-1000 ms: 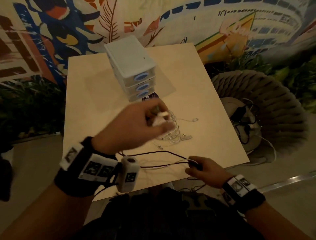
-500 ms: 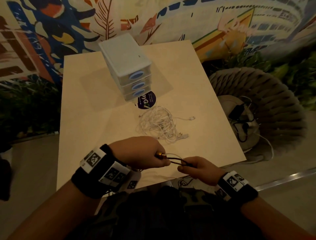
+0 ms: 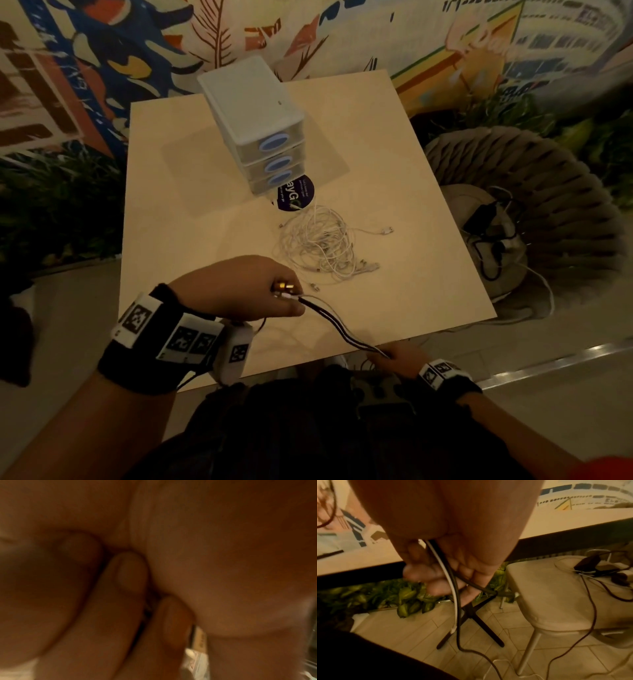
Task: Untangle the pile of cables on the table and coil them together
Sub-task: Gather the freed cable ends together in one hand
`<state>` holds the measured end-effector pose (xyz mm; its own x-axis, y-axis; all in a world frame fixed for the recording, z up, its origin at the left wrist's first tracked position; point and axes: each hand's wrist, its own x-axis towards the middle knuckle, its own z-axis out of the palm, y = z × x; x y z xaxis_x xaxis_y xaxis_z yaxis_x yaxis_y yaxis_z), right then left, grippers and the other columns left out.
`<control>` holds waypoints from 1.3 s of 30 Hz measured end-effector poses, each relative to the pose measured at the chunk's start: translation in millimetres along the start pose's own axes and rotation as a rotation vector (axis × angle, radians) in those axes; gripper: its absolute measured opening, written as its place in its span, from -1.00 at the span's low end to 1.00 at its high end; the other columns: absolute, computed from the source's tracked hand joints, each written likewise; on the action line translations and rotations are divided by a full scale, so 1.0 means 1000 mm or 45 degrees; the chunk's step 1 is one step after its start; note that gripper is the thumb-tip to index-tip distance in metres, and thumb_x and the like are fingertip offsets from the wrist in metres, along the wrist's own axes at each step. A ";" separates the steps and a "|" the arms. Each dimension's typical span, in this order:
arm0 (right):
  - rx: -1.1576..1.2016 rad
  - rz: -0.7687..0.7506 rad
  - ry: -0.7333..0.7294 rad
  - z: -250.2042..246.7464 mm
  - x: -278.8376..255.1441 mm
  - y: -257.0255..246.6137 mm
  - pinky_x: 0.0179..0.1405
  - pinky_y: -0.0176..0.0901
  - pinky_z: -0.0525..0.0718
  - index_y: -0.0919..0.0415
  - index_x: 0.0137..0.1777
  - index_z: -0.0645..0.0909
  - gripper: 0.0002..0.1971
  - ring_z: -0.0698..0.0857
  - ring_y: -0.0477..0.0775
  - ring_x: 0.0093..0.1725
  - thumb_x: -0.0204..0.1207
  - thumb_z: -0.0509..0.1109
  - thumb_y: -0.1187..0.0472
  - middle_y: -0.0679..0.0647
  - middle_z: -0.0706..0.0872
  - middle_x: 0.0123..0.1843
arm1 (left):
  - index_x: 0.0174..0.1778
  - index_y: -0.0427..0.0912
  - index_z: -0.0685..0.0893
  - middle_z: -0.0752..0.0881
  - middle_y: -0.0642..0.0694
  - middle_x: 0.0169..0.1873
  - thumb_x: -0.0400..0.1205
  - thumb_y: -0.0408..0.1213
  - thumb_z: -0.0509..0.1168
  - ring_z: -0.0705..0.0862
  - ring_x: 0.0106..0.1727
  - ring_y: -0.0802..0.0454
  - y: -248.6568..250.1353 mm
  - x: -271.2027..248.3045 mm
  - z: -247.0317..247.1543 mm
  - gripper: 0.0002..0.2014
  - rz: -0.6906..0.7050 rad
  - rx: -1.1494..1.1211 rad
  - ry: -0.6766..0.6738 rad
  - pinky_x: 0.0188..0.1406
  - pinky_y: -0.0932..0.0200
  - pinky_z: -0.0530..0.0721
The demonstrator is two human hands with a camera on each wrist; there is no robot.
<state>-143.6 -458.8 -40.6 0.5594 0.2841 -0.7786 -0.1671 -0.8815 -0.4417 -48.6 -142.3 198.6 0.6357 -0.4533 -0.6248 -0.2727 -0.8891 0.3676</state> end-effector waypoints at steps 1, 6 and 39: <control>-0.024 0.044 -0.025 0.000 0.003 0.001 -0.18 -0.25 0.59 -0.06 0.16 0.73 -0.71 0.67 -0.05 -0.15 0.75 0.22 -0.13 0.01 0.74 -0.11 | 0.31 0.24 0.67 0.63 0.31 -0.02 0.64 0.24 0.35 0.59 -0.01 0.28 0.000 -0.003 -0.003 -0.63 0.005 -0.048 0.072 -0.05 0.30 0.52; -0.189 0.197 -0.164 0.011 0.017 0.012 0.29 -0.06 0.64 0.21 0.37 0.66 -0.60 0.69 0.21 0.30 0.74 0.22 -0.02 0.20 0.73 0.29 | 0.17 0.31 0.66 0.58 0.22 -0.50 0.66 -0.12 0.47 0.49 -0.47 0.25 0.006 -0.023 -0.020 -0.75 0.083 -0.477 0.510 -0.41 0.37 0.42; 0.275 -0.627 0.039 -0.100 -0.043 -0.159 -0.17 0.07 0.67 0.13 -0.25 0.54 -0.51 0.65 0.04 -0.34 0.70 0.23 -0.26 -0.01 0.57 -0.37 | 0.13 -0.07 0.59 0.47 0.13 -0.46 0.79 -0.35 0.25 0.26 -0.58 0.19 0.046 -0.013 -0.046 -0.91 0.383 -1.584 1.179 -0.63 0.27 0.32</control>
<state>-60.1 -369.0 107.8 0.6363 0.6305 -0.4445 -0.0403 -0.5483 -0.8353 -36.1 -174.2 255.2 0.9997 0.0120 0.0213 -0.0217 0.0398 0.9990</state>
